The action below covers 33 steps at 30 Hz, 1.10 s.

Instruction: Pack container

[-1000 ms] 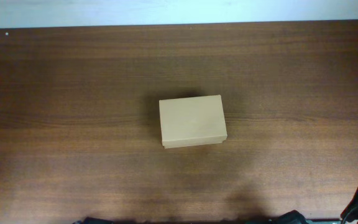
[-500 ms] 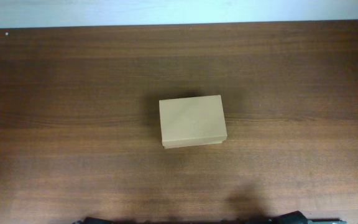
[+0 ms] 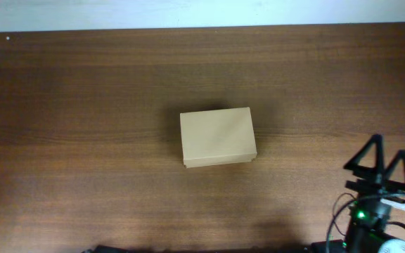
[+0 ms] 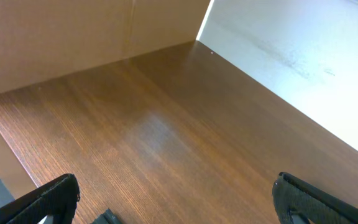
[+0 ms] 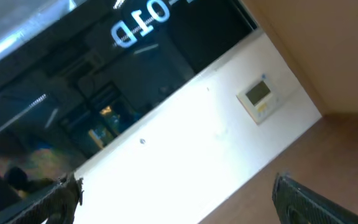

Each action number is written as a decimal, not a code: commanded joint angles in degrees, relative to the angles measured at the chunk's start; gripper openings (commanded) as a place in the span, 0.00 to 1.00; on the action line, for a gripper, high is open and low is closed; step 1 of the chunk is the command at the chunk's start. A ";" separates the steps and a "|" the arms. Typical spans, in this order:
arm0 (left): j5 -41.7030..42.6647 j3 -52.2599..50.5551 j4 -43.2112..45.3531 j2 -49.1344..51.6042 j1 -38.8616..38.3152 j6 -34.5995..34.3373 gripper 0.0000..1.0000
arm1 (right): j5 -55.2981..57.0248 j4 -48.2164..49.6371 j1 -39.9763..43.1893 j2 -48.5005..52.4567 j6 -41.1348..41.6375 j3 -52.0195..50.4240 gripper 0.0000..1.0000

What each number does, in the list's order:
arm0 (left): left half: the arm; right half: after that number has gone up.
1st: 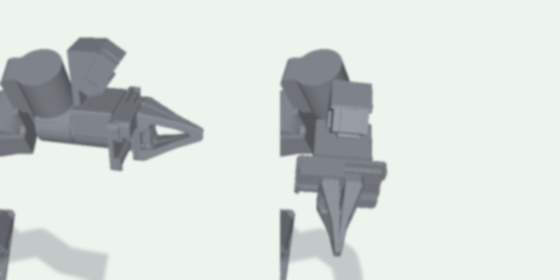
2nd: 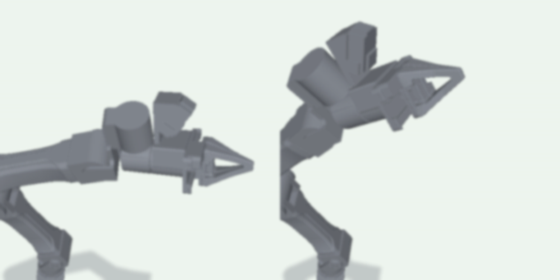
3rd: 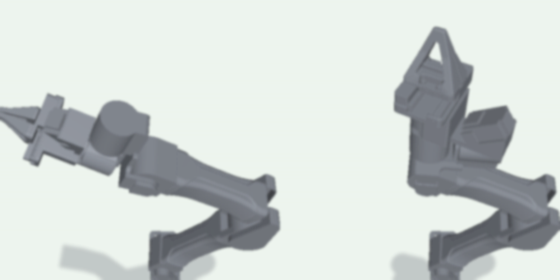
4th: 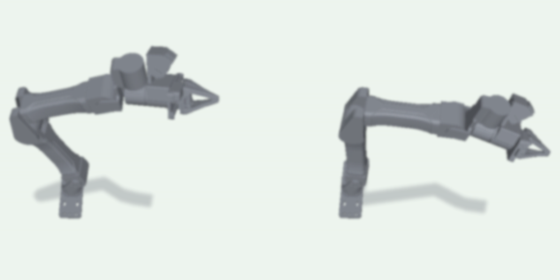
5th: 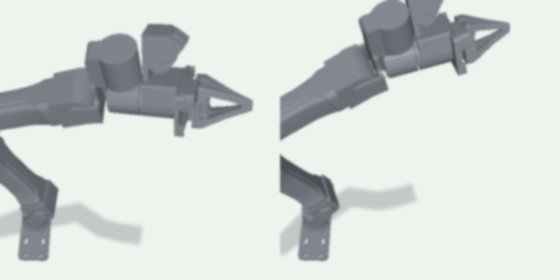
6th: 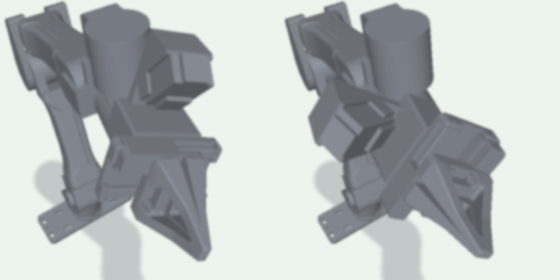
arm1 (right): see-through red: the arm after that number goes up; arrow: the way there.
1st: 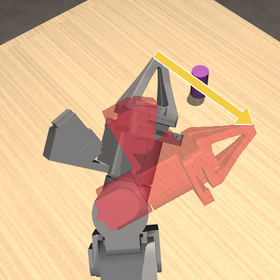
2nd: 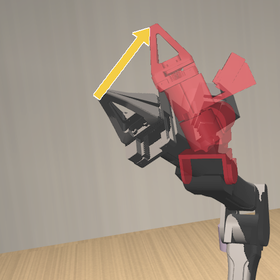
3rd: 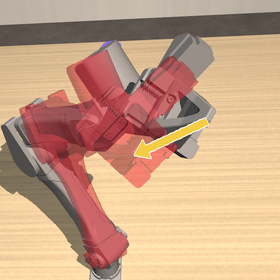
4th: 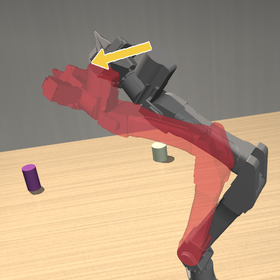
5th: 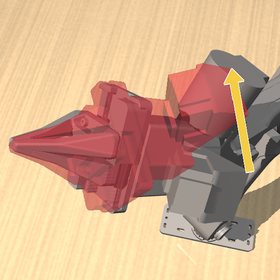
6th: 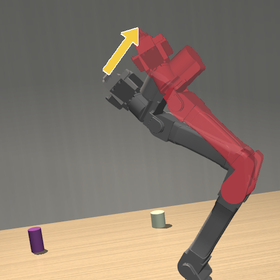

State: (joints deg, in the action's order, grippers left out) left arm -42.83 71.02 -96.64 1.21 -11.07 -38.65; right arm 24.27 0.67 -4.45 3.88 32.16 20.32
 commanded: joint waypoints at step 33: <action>0.00 -0.22 0.00 -0.72 0.37 -0.39 0.99 | -4.20 2.69 7.15 -3.67 -0.31 -20.00 0.99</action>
State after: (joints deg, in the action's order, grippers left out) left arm -42.83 71.02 -96.64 1.21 -11.05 -38.65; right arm 21.45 3.86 2.13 0.91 32.14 0.73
